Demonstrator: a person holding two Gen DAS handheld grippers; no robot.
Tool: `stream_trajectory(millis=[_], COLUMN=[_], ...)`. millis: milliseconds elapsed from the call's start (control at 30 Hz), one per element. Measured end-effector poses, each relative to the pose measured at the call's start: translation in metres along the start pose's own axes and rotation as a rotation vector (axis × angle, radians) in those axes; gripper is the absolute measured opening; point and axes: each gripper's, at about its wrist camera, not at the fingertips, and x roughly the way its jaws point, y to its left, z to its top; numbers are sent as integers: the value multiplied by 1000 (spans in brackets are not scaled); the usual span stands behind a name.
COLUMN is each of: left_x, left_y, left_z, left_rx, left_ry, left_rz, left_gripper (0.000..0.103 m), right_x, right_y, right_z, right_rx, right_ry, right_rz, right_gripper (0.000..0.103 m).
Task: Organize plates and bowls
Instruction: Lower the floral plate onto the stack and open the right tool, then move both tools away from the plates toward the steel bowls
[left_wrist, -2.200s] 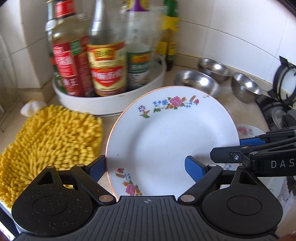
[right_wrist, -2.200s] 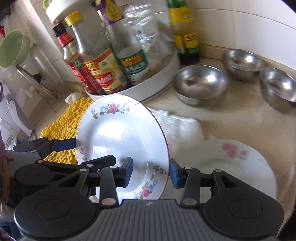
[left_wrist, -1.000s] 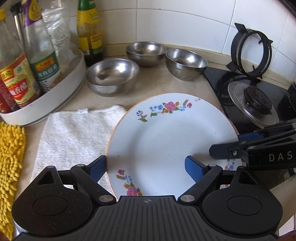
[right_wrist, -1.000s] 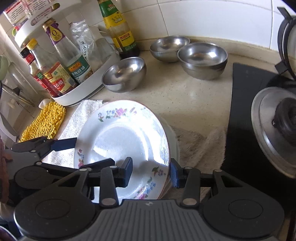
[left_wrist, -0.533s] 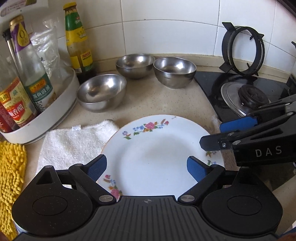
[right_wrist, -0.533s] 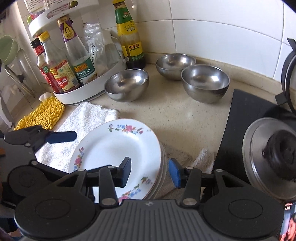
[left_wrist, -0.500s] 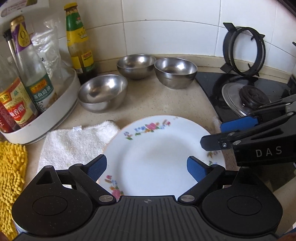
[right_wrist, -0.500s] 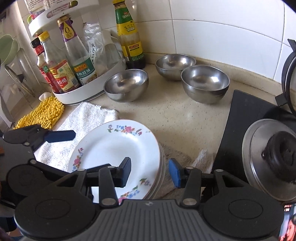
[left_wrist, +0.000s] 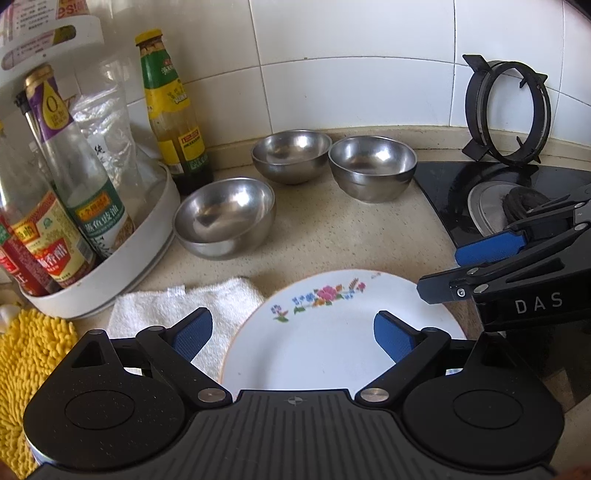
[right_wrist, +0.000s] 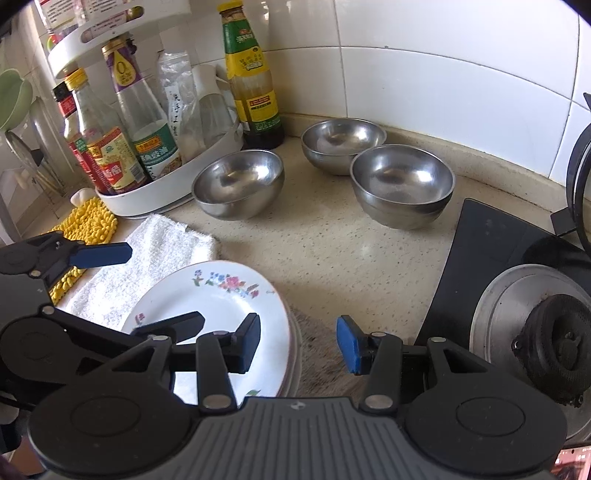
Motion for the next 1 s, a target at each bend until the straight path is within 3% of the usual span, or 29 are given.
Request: stream_trajectory(millis=[1000], left_x=[46], left_y=[15], left_z=[40], left_rx=[43], left_ry=[-1], left_rz=[-11], left_gripper=[99], right_x=[28], right_y=[-51], right_z=[43], right_rx=[96], right_ry=[1], right_rz=[-103], right_gripper=[58])
